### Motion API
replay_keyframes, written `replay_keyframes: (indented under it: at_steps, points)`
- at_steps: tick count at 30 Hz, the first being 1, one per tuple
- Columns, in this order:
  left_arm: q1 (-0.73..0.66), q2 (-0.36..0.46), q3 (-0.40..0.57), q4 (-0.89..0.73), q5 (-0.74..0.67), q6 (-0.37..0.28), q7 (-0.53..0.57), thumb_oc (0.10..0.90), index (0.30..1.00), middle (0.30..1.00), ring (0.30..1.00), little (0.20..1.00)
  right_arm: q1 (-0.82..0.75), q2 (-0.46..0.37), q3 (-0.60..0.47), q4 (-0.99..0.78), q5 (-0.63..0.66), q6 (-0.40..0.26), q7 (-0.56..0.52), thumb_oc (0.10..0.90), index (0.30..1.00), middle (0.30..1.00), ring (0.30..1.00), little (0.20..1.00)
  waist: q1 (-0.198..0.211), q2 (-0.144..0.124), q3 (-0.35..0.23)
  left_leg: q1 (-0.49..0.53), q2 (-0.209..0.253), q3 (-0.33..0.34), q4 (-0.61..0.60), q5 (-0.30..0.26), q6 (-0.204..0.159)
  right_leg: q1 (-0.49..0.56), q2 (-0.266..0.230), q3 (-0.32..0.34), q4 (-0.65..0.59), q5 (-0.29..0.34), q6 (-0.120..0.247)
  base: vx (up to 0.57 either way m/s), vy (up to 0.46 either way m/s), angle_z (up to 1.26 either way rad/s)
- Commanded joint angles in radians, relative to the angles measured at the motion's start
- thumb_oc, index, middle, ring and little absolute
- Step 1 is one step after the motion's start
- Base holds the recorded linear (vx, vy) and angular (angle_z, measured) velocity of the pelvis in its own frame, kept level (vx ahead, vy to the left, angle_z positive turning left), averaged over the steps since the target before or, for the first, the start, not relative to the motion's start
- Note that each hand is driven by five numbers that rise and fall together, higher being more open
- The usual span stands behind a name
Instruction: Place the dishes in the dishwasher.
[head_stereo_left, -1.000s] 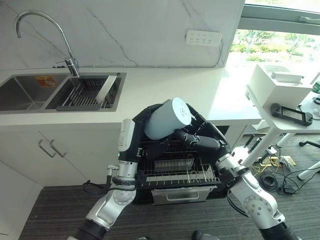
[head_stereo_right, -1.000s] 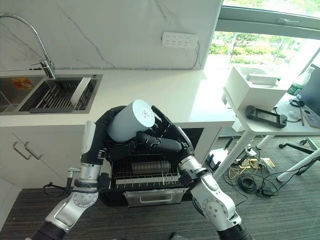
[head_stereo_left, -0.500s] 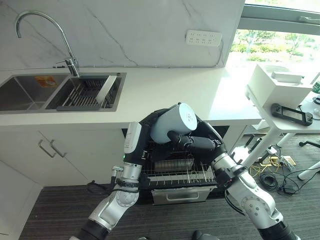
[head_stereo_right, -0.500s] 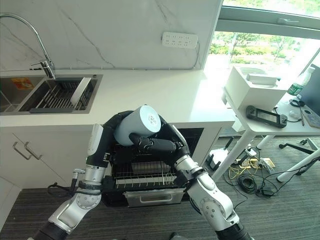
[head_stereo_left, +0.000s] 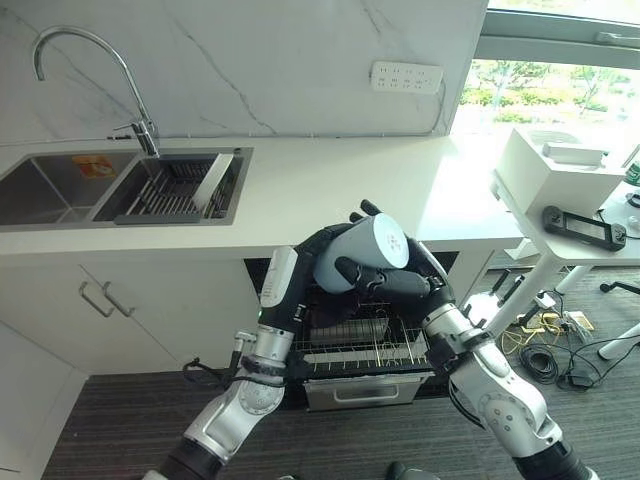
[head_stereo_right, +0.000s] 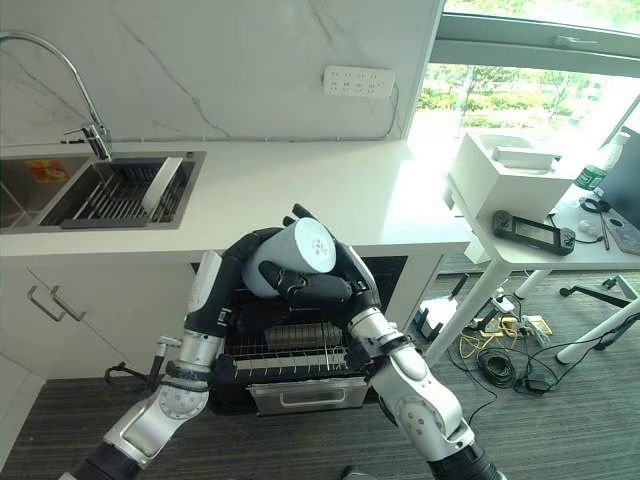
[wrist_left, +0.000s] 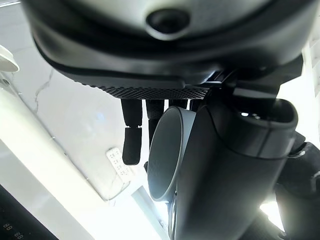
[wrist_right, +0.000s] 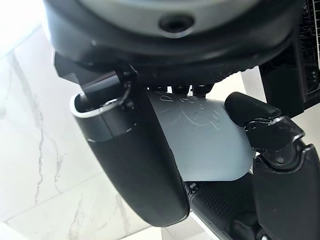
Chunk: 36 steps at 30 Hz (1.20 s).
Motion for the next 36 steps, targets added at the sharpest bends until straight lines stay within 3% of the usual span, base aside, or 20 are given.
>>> replay_keyframes:
  at_steps: [1,3,4,5,19,20,21,31,36]
  points:
    - [-0.134,-0.013,-0.084,-0.1,0.01,-0.09,-0.04,0.4,0.3,0.3,0.3,0.3,-0.187,0.064,-0.021,-0.157,-0.035,-0.127,0.039,0.8,0.9,0.9,0.9,0.9,0.006,0.003,-0.038,0.045,0.011,-0.105,0.008,-0.167,-0.031,0.058,-0.013,0.008,0.047,-0.18,0.083,0.0,0.0,0.0]
    - [-0.135,-0.006,-0.084,-0.115,-0.003,-0.09,-0.058,0.4,0.3,0.3,0.3,0.3,-0.186,0.062,-0.015,-0.154,-0.046,-0.131,0.044,0.8,0.9,0.9,0.9,0.9,0.009,0.004,-0.037,0.044,0.01,-0.107,0.008,-0.166,-0.03,0.058,-0.014,0.006,0.047,-0.179,0.083,0.0,0.0,0.0]
    - [-0.136,-0.003,-0.081,-0.127,-0.014,-0.086,-0.071,0.4,0.3,0.3,0.3,0.3,-0.187,0.062,-0.012,-0.153,-0.055,-0.13,0.047,0.51,0.465,0.465,0.465,0.465,0.01,0.005,-0.036,0.043,0.009,-0.108,0.008,-0.166,-0.03,0.058,-0.014,0.005,0.047,-0.179,0.084,0.0,0.0,0.0]
    - [-0.136,-0.001,-0.079,-0.131,-0.02,-0.084,-0.079,0.4,0.3,0.3,0.3,0.3,-0.187,0.061,-0.012,-0.153,-0.059,-0.131,0.049,0.4,0.3,0.3,0.3,0.3,0.011,0.005,-0.036,0.043,0.01,-0.108,0.008,-0.166,-0.03,0.058,-0.014,0.004,0.047,-0.179,0.084,0.0,0.0,0.0]
    - [-0.137,-0.017,-0.103,-0.114,-0.086,-0.08,-0.104,0.4,0.3,0.3,0.3,0.3,-0.194,0.049,-0.011,-0.139,-0.178,-0.179,0.01,0.4,0.3,0.3,0.3,0.3,0.004,0.006,-0.035,0.044,0.012,-0.105,0.008,-0.166,-0.03,0.057,-0.011,0.011,0.047,-0.179,0.081,0.0,0.0,0.0]
    - [-0.135,-0.016,-0.101,-0.109,-0.1,-0.08,-0.103,0.549,0.524,0.524,0.524,0.524,-0.194,0.047,-0.013,-0.135,-0.189,-0.186,-0.003,0.4,0.3,0.3,0.3,0.3,0.004,0.006,-0.035,0.045,0.011,-0.105,0.008,-0.166,-0.03,0.057,-0.011,0.012,0.047,-0.18,0.081,0.0,0.0,0.0]
    - [-0.132,-0.018,-0.096,-0.105,-0.114,-0.077,-0.102,0.8,0.9,0.9,0.9,0.9,-0.193,0.049,-0.017,-0.131,-0.199,-0.188,-0.006,0.4,0.3,0.3,0.3,0.3,0.004,0.008,-0.034,0.044,0.011,-0.105,0.008,-0.166,-0.03,0.056,-0.01,0.012,0.047,-0.18,0.081,0.0,0.0,0.0]
    - [-0.032,-0.001,0.085,-0.129,-0.206,-0.111,0.012,0.8,0.9,0.9,0.9,0.9,-0.116,0.017,-0.093,-0.126,-0.259,-0.232,-0.026,0.4,0.3,0.3,0.3,0.3,0.018,0.012,-0.025,0.044,0.011,-0.114,0.008,-0.163,-0.033,0.059,-0.013,0.005,0.047,-0.178,0.078,0.0,0.0,0.0]
    - [0.034,0.012,0.281,-0.156,-0.215,-0.113,0.122,0.8,0.9,0.9,0.9,0.9,-0.044,-0.003,-0.176,-0.125,-0.257,-0.255,-0.013,0.4,0.3,0.3,0.3,0.3,0.025,0.014,-0.028,0.046,0.012,-0.121,0.008,-0.159,-0.036,0.064,-0.014,0.001,0.047,-0.18,0.073,0.0,0.0,0.0]
